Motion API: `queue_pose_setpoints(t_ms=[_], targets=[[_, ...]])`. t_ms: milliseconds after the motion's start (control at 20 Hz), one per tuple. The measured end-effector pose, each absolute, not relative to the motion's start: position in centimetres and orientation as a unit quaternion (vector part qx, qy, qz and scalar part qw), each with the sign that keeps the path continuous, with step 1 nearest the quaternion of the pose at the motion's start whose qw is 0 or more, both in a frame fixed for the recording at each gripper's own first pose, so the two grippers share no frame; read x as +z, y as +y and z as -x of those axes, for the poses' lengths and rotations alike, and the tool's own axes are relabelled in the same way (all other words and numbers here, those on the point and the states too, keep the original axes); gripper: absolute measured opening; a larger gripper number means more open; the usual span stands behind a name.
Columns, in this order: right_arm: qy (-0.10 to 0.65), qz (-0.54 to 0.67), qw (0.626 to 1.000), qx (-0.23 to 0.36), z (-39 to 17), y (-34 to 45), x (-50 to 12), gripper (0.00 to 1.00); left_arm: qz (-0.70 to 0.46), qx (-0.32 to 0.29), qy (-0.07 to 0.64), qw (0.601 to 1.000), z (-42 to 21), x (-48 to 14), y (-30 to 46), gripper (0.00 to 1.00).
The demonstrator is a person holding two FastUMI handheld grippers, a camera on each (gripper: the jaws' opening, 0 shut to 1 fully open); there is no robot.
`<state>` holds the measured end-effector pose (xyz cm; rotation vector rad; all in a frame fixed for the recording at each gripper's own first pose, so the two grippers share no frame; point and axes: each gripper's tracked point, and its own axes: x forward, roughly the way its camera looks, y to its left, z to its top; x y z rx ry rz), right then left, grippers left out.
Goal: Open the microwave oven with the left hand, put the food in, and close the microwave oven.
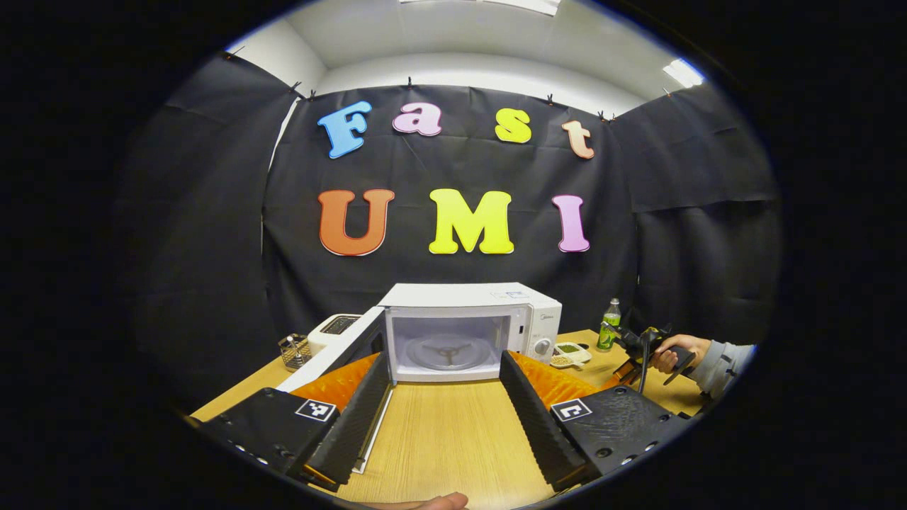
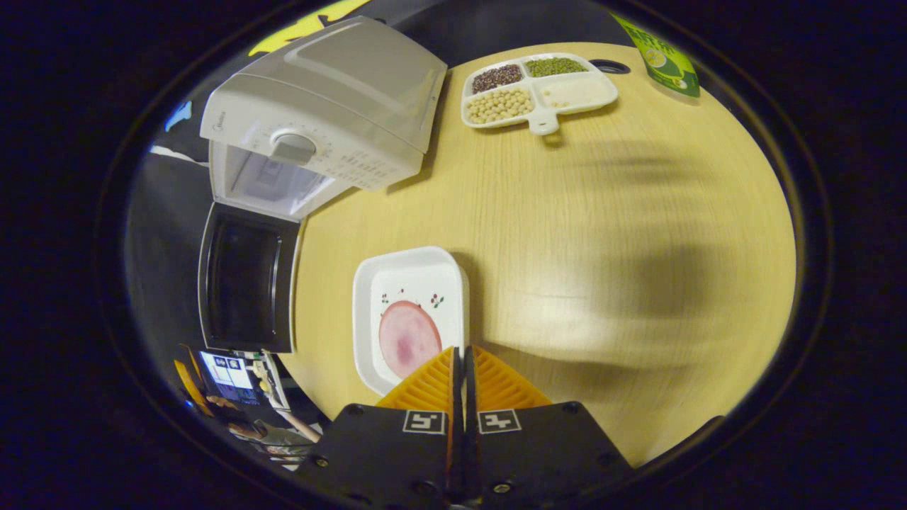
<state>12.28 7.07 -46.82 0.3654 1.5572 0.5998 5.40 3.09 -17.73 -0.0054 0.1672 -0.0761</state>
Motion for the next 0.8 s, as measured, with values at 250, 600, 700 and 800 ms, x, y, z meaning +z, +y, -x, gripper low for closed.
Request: queue_pose_setpoints(t_ms=[250, 600, 700, 800], targets=[[0.664, -0.200, 0.659, 0.292, -13.8, 6.4, -45.8, 0.04, -0.008, -0.029, 0.085, 0.996, -5.3, -18.9, 3.9, 0.94], [0.646, -0.197, 0.678, 0.291, -17.9, 6.4, -43.3, 0.04, 0.001, -0.023, 0.077, 0.997, -4.1, -19.0, 6.3, 0.94], [0.644, -0.196, 0.683, 0.285, -17.0, 9.2, -42.6, 0.04, 0.000, -0.018, 0.073, 0.997, -3.7, -18.8, 7.3, 0.94], [0.646, -0.197, 0.684, 0.277, -17.0, 11.0, -42.8, 0.04, -0.007, -0.017, 0.069, 0.997, -3.4, -18.8, 7.8, 0.94]])
